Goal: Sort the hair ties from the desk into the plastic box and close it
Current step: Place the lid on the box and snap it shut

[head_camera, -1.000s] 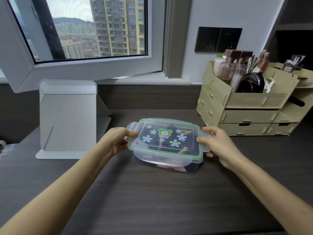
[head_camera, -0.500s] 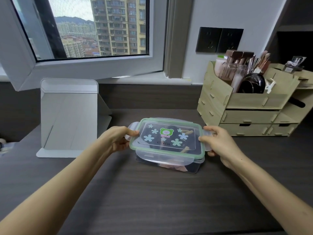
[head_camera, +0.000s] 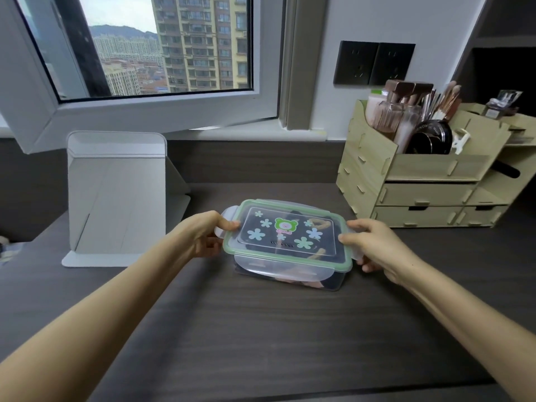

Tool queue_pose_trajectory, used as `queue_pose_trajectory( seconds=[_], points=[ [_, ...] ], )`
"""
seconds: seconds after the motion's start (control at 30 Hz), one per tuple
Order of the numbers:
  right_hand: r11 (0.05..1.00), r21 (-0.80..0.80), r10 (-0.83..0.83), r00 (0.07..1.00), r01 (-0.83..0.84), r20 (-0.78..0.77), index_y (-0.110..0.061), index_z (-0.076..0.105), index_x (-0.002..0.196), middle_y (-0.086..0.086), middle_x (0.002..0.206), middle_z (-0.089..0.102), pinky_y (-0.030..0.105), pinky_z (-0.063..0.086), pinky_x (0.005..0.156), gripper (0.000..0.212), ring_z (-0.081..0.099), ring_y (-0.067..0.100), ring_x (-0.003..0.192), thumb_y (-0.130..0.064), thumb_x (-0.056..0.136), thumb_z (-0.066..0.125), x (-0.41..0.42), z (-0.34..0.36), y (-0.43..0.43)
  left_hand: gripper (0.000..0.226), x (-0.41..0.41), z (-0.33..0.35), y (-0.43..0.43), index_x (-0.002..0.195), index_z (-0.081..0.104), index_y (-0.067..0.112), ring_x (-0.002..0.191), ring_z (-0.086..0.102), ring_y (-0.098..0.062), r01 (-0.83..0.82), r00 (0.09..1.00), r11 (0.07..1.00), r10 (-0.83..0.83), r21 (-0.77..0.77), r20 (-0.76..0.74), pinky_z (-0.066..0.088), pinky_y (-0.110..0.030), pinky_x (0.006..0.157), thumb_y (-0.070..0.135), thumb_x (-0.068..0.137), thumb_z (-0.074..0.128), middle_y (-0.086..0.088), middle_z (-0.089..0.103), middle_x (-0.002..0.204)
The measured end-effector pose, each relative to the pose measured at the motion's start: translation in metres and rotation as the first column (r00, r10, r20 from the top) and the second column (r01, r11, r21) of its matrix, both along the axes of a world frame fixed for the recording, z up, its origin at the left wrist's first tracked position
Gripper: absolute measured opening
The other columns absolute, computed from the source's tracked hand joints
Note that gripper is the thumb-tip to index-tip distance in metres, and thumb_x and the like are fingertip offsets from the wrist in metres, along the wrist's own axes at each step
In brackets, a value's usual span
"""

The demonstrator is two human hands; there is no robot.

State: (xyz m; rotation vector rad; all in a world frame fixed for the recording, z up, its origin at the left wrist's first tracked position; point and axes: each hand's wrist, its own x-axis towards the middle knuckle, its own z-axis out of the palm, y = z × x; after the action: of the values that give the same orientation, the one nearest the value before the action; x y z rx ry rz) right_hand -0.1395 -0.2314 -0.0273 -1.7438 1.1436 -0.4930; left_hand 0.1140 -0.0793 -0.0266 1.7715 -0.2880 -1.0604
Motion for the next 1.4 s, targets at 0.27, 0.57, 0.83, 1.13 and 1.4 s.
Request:
queue_pose_trajectory(
  seconds=[0.27,0.57,0.83,1.13,1.4],
  points=[
    [0.874,-0.419,-0.028,0.833,-0.248,-0.552,-0.016,0.053,0.055,0.002,0.058,0.058,0.029,0.037,0.052,0.050,0.057,0.021,0.060,-0.059,0.080,0.054,-0.006,0.017,0.003,0.038,-0.005,-0.003,-0.003,0.091,0.054,0.009,0.082,0.055,-0.025,0.131,0.510,0.926,-0.369,0.354,0.777,0.039,-0.031,0.066,0.046,0.086,0.049,-0.011,0.061,0.096],
    [0.998,0.020,0.056,0.997,-0.055,-0.049,-0.012,0.043,0.109,0.009,0.060,0.059,0.022,0.043,0.034,0.042,0.054,0.014,0.040,-0.030,0.082,0.069,-0.005,0.016,-0.002,0.047,-0.001,-0.004,0.001,0.076,0.052,0.012,0.077,0.053,-0.026,0.222,0.359,0.866,-0.500,0.448,0.788,0.035,-0.034,0.061,0.052,0.092,0.032,-0.009,0.059,0.087],
    [0.993,-0.111,-0.030,0.999,0.028,-0.015,-0.012,0.055,0.097,0.004,0.060,0.058,0.021,0.033,0.034,0.037,0.044,0.011,0.040,-0.035,0.074,0.074,-0.009,0.011,-0.008,0.034,-0.002,-0.003,-0.001,0.074,0.045,0.013,0.064,0.049,-0.019,0.235,0.394,0.935,-0.342,0.266,0.853,0.036,-0.032,0.055,0.043,0.090,0.044,-0.002,0.055,0.072],
    [0.995,-0.097,-0.002,0.998,-0.004,-0.062,-0.013,0.054,0.097,0.004,0.061,0.058,0.019,0.034,0.034,0.034,0.044,0.011,0.039,-0.035,0.078,0.070,-0.013,0.002,-0.003,0.034,-0.008,-0.004,-0.002,0.068,0.039,0.016,0.061,0.044,-0.017,0.263,0.406,0.918,-0.384,0.297,0.829,0.031,-0.030,0.052,0.040,0.092,0.043,-0.001,0.052,0.068],
    [0.993,-0.056,0.093,0.979,-0.105,-0.182,-0.012,0.054,0.093,0.002,0.057,0.056,0.019,0.034,0.033,0.028,0.045,0.010,0.034,-0.038,0.085,0.061,-0.011,0.009,0.000,0.032,-0.016,0.006,-0.001,0.081,0.043,0.015,0.078,0.048,-0.027,0.255,0.166,0.828,-0.545,0.498,0.821,0.035,-0.032,0.068,0.039,0.097,0.028,-0.014,0.062,0.098]
  ],
)
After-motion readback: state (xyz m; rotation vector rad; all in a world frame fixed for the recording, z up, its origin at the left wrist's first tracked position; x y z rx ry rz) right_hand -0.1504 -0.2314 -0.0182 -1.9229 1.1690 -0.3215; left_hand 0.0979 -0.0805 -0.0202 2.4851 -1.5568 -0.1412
